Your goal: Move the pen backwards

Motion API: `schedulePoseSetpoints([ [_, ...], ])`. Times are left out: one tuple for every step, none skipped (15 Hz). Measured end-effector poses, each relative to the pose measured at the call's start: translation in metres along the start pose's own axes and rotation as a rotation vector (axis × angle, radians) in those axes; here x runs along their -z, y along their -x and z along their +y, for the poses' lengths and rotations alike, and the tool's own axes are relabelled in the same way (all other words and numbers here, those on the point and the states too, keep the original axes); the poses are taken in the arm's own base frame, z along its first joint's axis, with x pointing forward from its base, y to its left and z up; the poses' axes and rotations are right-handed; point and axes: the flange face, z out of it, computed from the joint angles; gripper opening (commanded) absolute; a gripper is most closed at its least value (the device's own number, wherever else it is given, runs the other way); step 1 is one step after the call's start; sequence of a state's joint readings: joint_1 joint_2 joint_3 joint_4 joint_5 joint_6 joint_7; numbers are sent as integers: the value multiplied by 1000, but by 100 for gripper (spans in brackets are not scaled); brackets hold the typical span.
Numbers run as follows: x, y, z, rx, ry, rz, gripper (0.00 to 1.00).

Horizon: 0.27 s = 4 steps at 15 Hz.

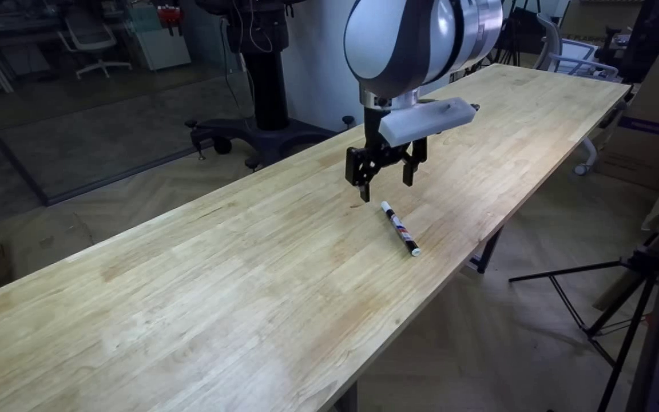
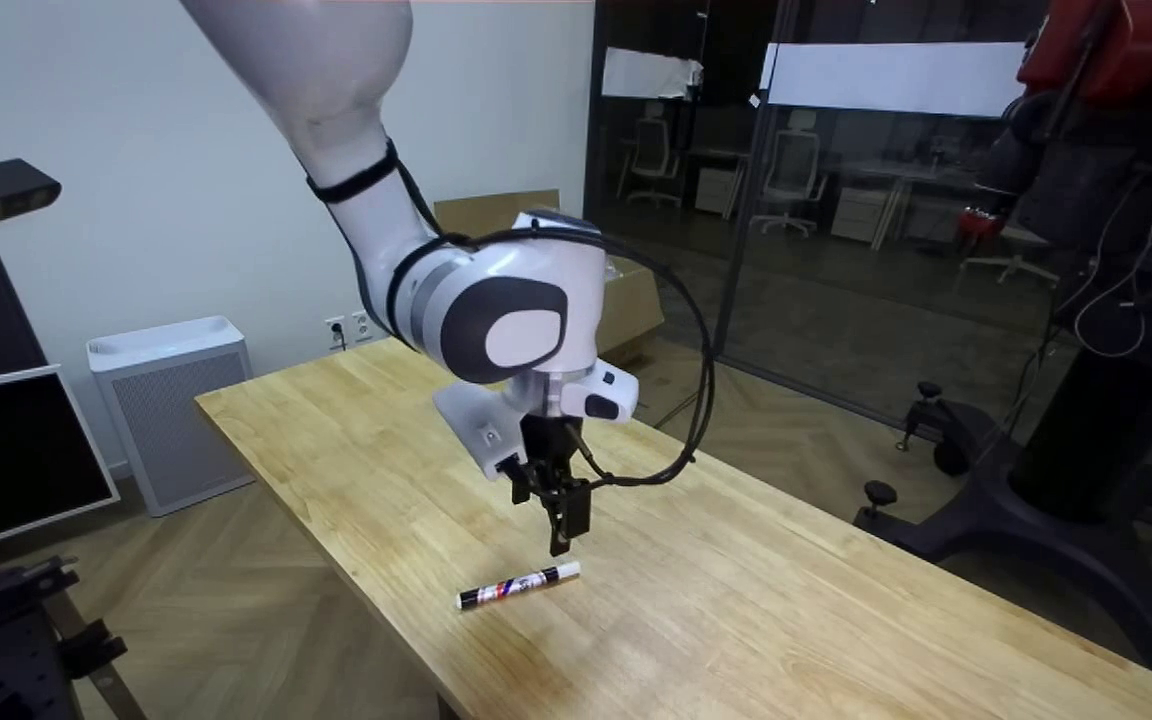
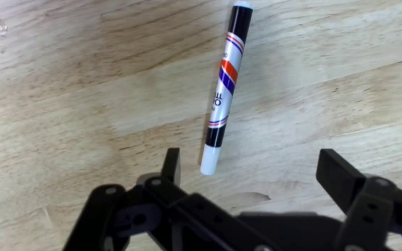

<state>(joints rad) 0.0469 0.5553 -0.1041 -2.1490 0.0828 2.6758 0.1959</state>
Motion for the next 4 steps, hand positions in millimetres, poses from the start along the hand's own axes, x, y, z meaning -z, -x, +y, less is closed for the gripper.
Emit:
schedulePoseSetpoints([
  [7,2,-8,13,24,26,100],
  [12,5,-16,20,39,44,100],
  [15,8,-21,23,43,49,100],
  [17,9,-23,25,44,51,100],
])
